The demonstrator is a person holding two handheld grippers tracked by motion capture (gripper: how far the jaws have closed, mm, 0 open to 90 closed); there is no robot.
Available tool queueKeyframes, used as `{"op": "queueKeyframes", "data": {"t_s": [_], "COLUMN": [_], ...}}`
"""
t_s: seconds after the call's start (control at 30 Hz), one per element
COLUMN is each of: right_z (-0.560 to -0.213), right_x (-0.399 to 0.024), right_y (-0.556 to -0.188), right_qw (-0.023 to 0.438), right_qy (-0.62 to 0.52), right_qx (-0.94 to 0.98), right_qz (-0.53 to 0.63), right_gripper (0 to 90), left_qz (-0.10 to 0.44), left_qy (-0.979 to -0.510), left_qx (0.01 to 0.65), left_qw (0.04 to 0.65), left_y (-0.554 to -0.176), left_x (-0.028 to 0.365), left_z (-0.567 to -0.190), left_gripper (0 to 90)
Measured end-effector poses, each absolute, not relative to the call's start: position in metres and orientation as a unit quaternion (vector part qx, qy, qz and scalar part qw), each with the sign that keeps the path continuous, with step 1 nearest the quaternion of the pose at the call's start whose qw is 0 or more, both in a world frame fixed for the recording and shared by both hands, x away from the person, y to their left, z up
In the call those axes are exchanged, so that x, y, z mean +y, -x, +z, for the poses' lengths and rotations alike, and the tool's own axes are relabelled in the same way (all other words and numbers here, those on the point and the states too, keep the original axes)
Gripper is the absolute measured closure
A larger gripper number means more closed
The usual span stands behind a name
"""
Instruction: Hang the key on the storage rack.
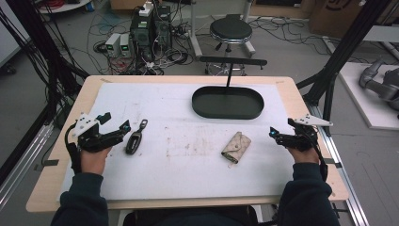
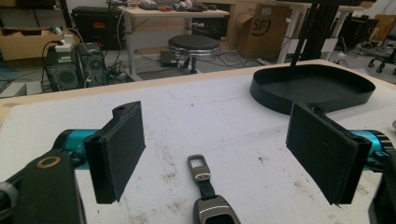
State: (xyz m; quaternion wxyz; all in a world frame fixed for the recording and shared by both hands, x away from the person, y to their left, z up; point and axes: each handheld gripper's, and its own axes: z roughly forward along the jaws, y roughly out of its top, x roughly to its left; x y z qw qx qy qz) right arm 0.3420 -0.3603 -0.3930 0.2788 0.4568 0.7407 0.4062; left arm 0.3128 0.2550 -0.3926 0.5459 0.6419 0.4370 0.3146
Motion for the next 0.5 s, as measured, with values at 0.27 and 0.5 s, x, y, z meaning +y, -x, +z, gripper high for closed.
{"op": "queueKeyframes", "data": {"t_s": [0.27,0.5], "right_z": [-0.395,-0.391], "right_x": [-0.364,-0.365], "right_y": [-0.343,-0.340], "right_qw": [0.273,0.282], "right_qy": [-0.457,-0.459], "right_qx": [0.739,0.735], "right_qz": [0.412,0.412], "right_gripper": [16.9,16.9], "left_qz": [0.316,0.301], "left_qy": [-0.640,-0.661], "left_qx": [0.445,0.459], "left_qw": [0.541,0.512], "left_y": [-0.315,-0.330], "left_x": [0.252,0.241], "left_z": [-0.395,-0.408], "left_gripper": [19.4,19.4]}}
